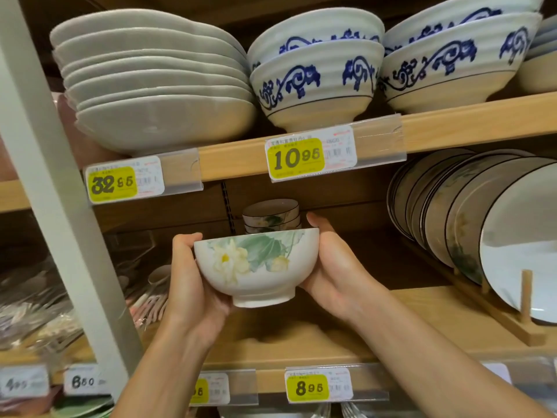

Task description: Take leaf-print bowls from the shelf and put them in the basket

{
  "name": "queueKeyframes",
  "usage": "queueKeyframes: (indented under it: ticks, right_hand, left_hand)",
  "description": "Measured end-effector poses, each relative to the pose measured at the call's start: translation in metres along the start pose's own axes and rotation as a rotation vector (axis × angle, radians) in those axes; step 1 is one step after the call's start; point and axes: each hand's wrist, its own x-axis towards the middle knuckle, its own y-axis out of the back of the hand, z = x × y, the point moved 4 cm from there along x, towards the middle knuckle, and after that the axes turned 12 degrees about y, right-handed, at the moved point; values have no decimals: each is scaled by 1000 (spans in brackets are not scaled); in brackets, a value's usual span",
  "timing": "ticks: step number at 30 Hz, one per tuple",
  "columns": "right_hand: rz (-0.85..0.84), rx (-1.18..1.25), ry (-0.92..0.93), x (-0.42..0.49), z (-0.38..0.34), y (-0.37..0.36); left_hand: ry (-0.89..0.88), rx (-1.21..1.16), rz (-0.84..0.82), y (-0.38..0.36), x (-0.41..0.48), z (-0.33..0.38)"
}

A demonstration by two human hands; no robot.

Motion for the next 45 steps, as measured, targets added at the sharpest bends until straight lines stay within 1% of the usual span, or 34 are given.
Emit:
queueKeyframes:
  ticks: [4,8,14,16,18,21,22,23,27,28,30,33,35,37,39,45]
  right_hand:
    - [8,11,-36,1,6,-2]
    - [42,11,-11,7,3,-7]
    - [235,-49,160,44,-12,-24]
    - [250,-104,184,59,-11,-25]
    - [245,-164,197,72,-7,-23]
    - [241,-236,206,89,3,-19]
    - [242,-259,203,93,7,-18]
    - [248,-280,196,98,10,-16]
    - [312,-294,176,109,23,4]
    - [315,-288,180,111,28,8]
    - [286,-283,186,115,36,14]
    - [199,-289,171,120,42,17]
    - [154,-363,153,124,42,19]
    - [160,-460,135,128,45,22]
    - [203,-509,131,130,47,26]
    - [256,-533,78,132,56,36]
  left_hand:
    - [27,-14,-2,5,1,-2]
    - [8,-1,6,3,4,5]
    - [-114,-35,181,-8,35,26]
    - [-138,-39,254,-7,51,32]
    - [-115,-35,317,-5,68,37]
    - [-105,-99,252,-6,90,39]
    - [-115,-74,243,-5,95,37]
    - [-129,5,270,-1,100,35]
    - [-304,679,580,15,111,24]
    - [-310,742,630,18,111,20]
    - [-292,779,677,22,113,15]
    - [-300,836,682,30,120,8]
    - [-306,770,671,34,122,6]
    - [-317,757,670,37,126,3]
    - [-291,771,654,38,131,-1]
    - [-195,747,606,38,141,-9]
